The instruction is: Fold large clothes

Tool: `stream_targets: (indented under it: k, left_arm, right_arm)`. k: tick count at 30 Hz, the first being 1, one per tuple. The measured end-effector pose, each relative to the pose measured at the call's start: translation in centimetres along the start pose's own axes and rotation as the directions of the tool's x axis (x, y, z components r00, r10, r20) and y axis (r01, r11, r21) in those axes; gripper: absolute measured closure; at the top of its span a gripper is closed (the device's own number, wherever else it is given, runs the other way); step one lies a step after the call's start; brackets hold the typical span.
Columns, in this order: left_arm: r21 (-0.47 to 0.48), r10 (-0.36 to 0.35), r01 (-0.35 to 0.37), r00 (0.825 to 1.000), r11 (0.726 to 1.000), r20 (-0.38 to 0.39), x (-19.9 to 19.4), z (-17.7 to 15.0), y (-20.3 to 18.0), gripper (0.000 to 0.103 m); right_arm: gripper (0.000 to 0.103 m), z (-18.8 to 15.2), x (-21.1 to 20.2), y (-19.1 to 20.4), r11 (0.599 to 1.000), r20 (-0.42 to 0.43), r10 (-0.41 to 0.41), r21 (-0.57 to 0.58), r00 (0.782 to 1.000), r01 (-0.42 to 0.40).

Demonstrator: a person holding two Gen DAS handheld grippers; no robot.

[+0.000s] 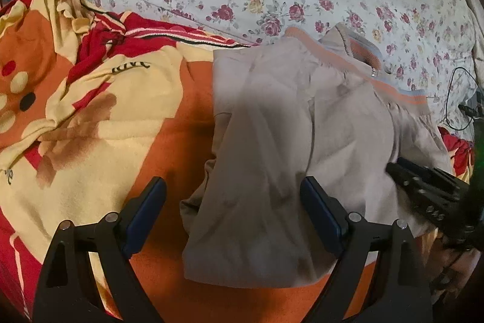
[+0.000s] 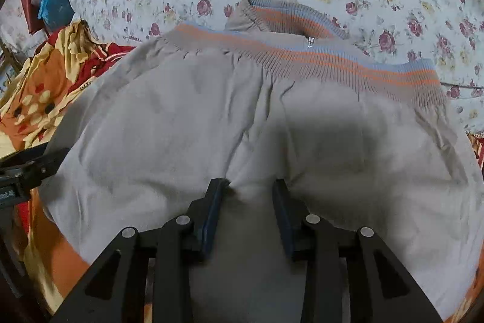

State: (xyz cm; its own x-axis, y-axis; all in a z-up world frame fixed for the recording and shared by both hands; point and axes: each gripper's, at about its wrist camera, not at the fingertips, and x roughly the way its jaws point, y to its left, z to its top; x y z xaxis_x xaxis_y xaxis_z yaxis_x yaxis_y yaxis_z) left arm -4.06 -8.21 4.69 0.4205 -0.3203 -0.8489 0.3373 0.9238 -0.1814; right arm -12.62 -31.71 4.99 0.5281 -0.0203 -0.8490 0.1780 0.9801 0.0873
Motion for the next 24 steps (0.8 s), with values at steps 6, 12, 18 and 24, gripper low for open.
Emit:
stream_targets:
  k: [6,12,18,24]
  left_arm:
    - [-0.042,-0.022,0.021,1.000,0.999,-0.012,0.2,0.2,0.4,0.012]
    - [-0.043,-0.023,0.021,0.999,0.999,-0.024,0.6,0.5,0.3,0.012]
    - [-0.141,-0.084,0.077,0.996,0.987,-0.043,1.1,1.5,2.4,0.012]
    - [-0.229,-0.133,0.120,0.990,0.966,-0.041,2.0,1.8,3.9,0.007]
  right_arm:
    - [0.068,1.2,-2.1,-1.2,0.999,0.082,0.000,0.038,0.997,-0.003]
    - [0.068,1.2,1.3,-3.5,0.991,0.021,-0.018,0.133,1.000,0.015]
    - [0.067,0.9,1.9,-3.8,0.990,0.028,-0.001,0.138,1.000,-0.003]
    - [0.066,0.0,1.6,-4.3,0.989,0.065,0.028,0.143,0.998,-0.037]
